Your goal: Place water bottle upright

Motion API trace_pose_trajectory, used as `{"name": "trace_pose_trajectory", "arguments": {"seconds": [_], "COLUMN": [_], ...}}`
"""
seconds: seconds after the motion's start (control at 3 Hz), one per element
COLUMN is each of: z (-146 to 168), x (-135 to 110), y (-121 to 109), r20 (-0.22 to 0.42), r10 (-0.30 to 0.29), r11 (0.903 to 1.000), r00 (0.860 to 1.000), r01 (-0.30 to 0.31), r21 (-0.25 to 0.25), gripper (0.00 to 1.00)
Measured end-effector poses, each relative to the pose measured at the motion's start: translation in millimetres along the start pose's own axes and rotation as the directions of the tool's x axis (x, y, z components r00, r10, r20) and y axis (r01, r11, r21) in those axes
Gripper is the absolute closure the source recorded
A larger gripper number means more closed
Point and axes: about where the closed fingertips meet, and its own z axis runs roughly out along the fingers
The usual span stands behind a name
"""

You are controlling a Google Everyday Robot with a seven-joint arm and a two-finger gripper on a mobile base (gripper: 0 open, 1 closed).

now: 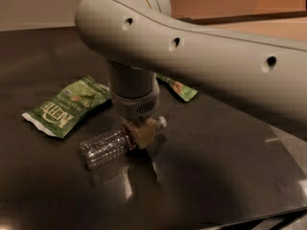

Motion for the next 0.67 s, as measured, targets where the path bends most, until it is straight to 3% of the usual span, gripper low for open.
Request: {"name": "trace_pose_trajectory", "arguments": {"seconds": [0.33,0.67], "z": [-18,-44], "x": [15,34], "y": [-11,-24], "r20": [-0.011,-0.06], "r10": [-0.095,-0.221], "r11": [0.9933,0.9585], "r00": [0.995,0.973], "r01": [0.095,0.229], "r21": [0.065,0.17], "gripper": [0.98,1.0]}}
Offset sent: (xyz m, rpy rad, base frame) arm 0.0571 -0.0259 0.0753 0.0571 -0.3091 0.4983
